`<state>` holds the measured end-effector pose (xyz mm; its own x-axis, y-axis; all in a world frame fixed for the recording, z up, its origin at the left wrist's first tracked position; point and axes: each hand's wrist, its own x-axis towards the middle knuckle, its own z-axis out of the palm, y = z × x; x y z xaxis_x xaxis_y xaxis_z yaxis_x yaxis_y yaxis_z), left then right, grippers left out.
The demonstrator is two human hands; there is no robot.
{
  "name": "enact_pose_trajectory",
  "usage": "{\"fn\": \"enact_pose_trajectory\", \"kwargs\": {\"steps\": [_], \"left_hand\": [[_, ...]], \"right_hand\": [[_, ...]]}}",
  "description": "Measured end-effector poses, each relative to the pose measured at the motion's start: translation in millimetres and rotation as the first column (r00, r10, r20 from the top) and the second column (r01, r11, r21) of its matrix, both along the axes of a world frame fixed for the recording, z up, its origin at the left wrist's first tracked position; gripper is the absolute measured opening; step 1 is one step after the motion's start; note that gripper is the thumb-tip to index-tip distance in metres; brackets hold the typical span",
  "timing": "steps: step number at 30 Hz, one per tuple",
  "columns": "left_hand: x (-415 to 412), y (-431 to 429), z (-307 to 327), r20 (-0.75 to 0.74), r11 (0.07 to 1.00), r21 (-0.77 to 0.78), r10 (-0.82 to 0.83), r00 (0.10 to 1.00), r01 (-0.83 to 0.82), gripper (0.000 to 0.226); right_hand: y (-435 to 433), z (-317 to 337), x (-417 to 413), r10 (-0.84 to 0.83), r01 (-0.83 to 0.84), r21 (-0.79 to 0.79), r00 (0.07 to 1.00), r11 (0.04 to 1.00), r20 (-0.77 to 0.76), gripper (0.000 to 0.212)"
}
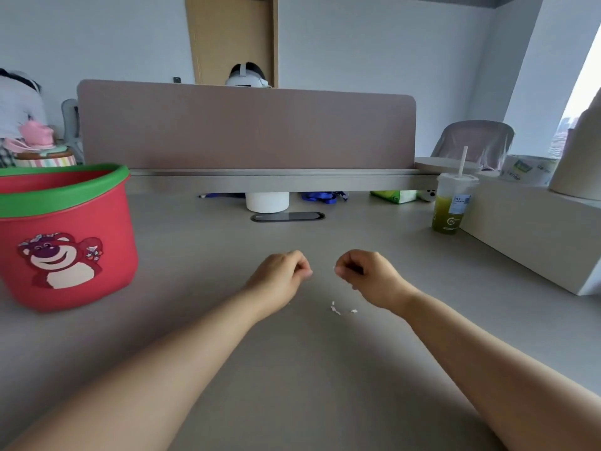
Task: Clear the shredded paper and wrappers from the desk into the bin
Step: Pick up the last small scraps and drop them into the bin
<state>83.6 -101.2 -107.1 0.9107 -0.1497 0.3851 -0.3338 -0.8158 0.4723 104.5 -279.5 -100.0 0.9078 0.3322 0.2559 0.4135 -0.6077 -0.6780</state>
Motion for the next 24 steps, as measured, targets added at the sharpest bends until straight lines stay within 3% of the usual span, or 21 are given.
{"fn": "enact_pose_trajectory", "kwargs": {"steps": [3, 6, 8, 11, 14, 16, 20, 24], "left_hand": [[-6.1, 19.6, 26.2, 0.067, 0.997, -0.076, 0.034, 0.997, -0.029, 0.012], [-14.5, 43.8, 51.3, 0.126, 0.995, -0.064, 0.085, 0.988, -0.078, 0.009], [-47.2, 118.5, 85.6, 0.262, 0.962, -0.077, 0.272, 0.926, -0.261, 0.007], [-52.6, 148.3, 111.8, 0.412, 0.923, -0.077, 0.373, 0.831, -0.376, 0.008], [-66.5, 197.2, 137.5, 0.453, 0.839, -0.122, 0.523, 0.722, -0.531, 0.009], [-75.0, 231.4, 149.8, 0.407, 0.793, -0.071, 0.577, 0.708, -0.605, 0.007], [-80.6, 267.3, 150.1, 0.139, 0.762, 0.153, 0.614, 0.777, -0.629, 0.019], [-85.5, 278.9, 149.9, 0.111, 0.746, 0.205, 0.625, 0.773, -0.633, 0.029]], "right_hand": [[23.8, 29.6, -4.0, 0.073, -0.071, 0.116, 0.997, 0.991, -0.017, 0.021], [54.6, 53.5, -3.2, 0.136, -0.140, 0.203, 0.990, 0.969, 0.036, 0.016], [142.8, 91.5, -8.0, 0.298, -0.314, 0.238, 0.949, 0.919, 0.104, 0.013], [184.3, 109.2, -6.6, 0.303, -0.351, 0.287, 0.932, 0.892, 0.198, 0.022], [247.2, 129.4, -6.3, 0.339, -0.412, 0.265, 0.898, 0.872, 0.280, 0.030], [287.7, 138.8, -7.5, 0.361, -0.433, 0.212, 0.881, 0.876, 0.306, 0.027], [327.9, 139.2, -0.3, 0.408, -0.433, 0.016, 0.862, 0.901, 0.302, 0.017], [330.8, 134.4, 4.7, 0.422, -0.438, -0.014, 0.857, 0.899, 0.295, 0.017]]}}
